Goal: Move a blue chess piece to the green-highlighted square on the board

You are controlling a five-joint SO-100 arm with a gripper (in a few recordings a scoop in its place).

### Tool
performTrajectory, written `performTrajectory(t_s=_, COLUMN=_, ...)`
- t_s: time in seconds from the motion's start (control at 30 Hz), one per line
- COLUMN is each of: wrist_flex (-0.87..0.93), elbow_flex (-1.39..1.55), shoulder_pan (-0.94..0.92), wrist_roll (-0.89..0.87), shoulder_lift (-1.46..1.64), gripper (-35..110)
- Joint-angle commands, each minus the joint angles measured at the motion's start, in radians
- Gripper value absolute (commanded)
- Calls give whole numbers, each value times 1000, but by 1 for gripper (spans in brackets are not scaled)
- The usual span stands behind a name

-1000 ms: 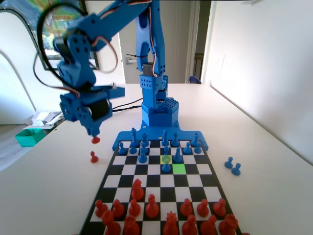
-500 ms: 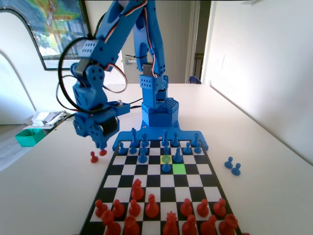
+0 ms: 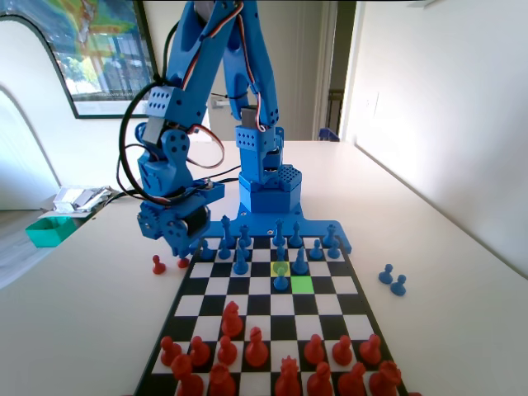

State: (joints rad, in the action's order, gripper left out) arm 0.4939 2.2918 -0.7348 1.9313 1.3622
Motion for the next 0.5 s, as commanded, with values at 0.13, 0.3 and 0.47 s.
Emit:
performTrajectory(t_s=0.13, wrist_flex=-2, elbow_flex=17, shoulder_pan=-29, wrist_roll=41, shoulder_lift=21, gripper=2)
performTrajectory(t_s=0.3, wrist_flex=-3, elbow_flex=18, shoulder_pan=-32, wrist_roll=46, shoulder_lift=21, gripper=7)
performTrajectory(t_s=0.47, wrist_flex=2, elbow_flex=18, shoulder_pan=-32, wrist_roll=54, shoulder_lift=23, gripper=11)
